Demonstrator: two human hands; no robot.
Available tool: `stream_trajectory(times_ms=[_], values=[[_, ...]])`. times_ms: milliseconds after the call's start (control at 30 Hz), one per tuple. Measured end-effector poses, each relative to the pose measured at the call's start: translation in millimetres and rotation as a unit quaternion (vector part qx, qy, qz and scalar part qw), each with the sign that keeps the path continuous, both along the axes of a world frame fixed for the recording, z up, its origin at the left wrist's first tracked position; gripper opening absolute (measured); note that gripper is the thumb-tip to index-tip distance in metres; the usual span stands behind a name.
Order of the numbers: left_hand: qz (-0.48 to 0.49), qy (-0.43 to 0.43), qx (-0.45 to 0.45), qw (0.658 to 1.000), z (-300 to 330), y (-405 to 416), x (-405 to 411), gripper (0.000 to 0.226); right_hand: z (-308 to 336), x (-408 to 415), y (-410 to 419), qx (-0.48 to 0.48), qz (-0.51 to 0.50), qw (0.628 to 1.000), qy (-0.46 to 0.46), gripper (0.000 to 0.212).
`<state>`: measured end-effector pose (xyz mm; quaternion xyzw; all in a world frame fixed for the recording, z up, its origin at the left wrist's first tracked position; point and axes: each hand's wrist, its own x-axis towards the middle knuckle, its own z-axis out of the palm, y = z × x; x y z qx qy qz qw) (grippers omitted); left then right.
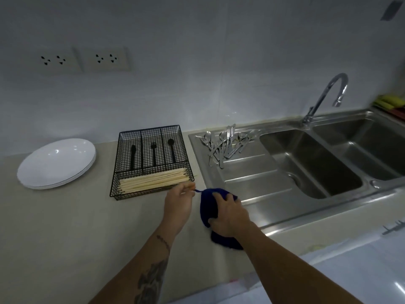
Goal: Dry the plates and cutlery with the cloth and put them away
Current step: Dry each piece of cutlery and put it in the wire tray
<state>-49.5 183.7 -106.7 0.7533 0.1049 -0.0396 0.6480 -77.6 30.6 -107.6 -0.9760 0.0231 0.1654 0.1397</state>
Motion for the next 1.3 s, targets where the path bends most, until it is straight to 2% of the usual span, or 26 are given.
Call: stream_trajectory(times_ms=[100,167,233,367,567,767,1033,1167,1300], values=[[-0.013,-0.006,-0.005,1.0,2.9,-17.8,21.8,0.027,-5.8,10.8,-20.7,0.031,-0.005,1.0,-0.001,0.063],[-0.028,-0.009,-0.005,1.0,8.1,-26.2,35.0,0.028,-1.1,20.2,-35.6,0.135,-0.063,0.989,-0.004,0.041],[-0.038,-0.004,-0.006,0.999,14.9,-33.5,50.7,0.029,8.3,31.1,-54.1,0.236,-0.131,0.963,-0.016,0.028],[-0.042,0.018,-0.009,0.999,20.6,-53.7,77.3,0.027,25.3,53.8,-98.6,0.337,-0.218,0.916,-0.028,0.025],[-0.022,0.035,0.002,0.999,13.5,-101.3,106.6,0.032,24.8,97.4,-158.5,0.438,-0.27,0.857,-0.019,0.03],[0.019,0.056,0.027,0.998,3.5,-156.7,130.6,0.032,18.1,139.1,-209.2,0.451,-0.244,0.858,-0.006,0.027],[0.061,0.046,0.065,0.995,-0.2,-220.9,172.3,0.036,21.1,191.6,-264.8,0.422,-0.168,0.891,-0.005,0.036],[0.035,0.027,0.136,0.99,-5.1,-245.2,204.1,0.034,15.2,211.2,-282.7,0.364,-0.138,0.92,-0.041,0.042],[-0.018,0.006,0.258,0.966,-11.7,-263.5,232.5,0.029,2.6,227.8,-286.0,0.277,-0.096,0.951,-0.094,0.052]])
